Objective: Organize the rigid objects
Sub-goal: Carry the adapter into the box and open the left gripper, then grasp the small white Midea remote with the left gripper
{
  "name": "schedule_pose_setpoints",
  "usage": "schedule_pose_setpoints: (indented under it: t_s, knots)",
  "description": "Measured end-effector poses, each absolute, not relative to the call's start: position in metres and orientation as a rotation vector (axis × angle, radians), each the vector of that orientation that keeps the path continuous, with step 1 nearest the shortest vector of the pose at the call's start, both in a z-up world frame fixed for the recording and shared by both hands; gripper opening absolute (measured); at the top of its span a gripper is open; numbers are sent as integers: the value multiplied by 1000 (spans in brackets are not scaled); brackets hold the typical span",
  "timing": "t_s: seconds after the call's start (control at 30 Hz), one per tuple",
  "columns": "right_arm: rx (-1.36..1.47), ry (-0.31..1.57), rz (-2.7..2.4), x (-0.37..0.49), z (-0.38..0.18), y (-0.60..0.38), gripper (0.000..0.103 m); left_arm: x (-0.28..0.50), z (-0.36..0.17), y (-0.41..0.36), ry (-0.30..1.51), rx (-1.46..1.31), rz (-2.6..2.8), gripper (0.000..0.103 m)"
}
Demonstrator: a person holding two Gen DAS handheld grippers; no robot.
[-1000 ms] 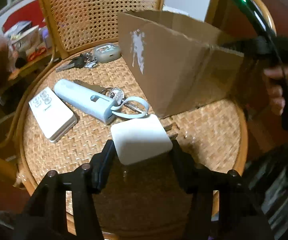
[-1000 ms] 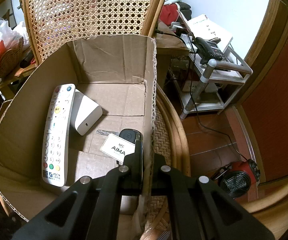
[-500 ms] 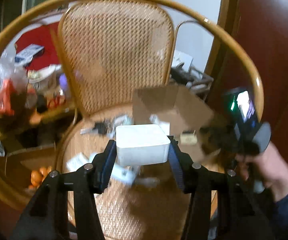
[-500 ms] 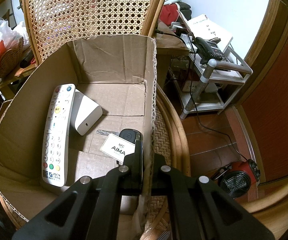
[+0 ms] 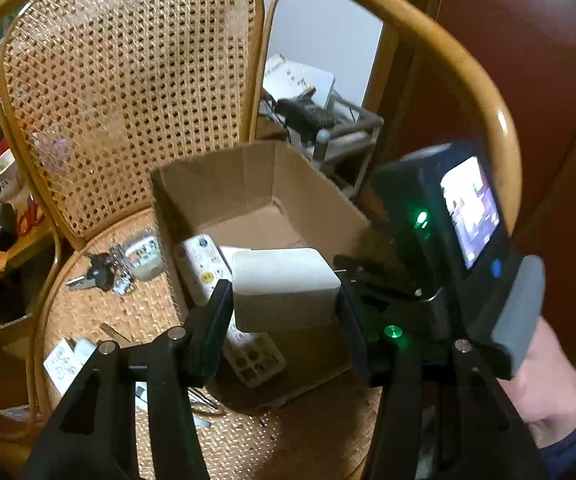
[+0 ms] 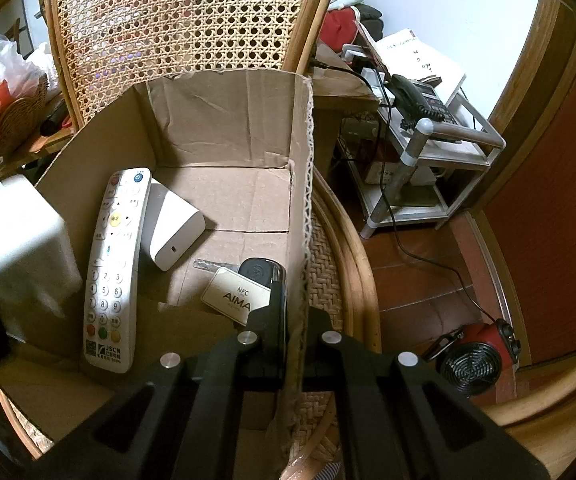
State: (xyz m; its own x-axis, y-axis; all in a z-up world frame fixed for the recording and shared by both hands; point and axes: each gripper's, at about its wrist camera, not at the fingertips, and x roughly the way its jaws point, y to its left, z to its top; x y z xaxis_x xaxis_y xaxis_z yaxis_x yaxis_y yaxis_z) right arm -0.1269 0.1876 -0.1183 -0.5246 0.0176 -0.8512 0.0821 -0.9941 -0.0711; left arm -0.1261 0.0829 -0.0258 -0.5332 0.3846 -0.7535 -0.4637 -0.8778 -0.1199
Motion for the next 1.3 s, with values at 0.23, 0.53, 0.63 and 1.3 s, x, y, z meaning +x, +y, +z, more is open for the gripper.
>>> schedule_pose_setpoints:
  t_s: [0.23, 0.53, 0.63, 1.3]
  knots:
    - [1516, 161, -2703, -127, -119, 187, 5, -124, -31, 77, 157, -1168, 2409, 66]
    - [1516, 157, -2705, -128, -122, 186, 5, -108, 1, 12, 148, -1105, 2557, 77]
    - [1515, 157, -2706, -129, -124, 186, 5, -108, -13, -20, 131, -1177, 2618, 77]
    - [1512, 157, -2707, -130, -124, 185, 5, -135, -138, -87, 47, -1586, 2635, 76]
